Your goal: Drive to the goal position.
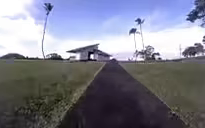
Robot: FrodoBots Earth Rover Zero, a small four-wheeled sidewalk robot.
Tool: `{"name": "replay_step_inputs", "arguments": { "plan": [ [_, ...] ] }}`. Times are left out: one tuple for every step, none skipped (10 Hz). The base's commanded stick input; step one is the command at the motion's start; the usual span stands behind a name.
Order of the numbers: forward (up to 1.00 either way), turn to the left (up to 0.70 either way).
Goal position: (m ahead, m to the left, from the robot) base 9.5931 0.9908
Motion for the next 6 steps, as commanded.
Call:
{"name": "replay_step_inputs", "arguments": {
  "plan": [
    [1.0,-0.09],
    [1.0,0.0],
    [1.0,-0.27],
    [1.0,-0.27],
    [1.0,-0.27],
    [1.0,-0.08]
  ]
}}
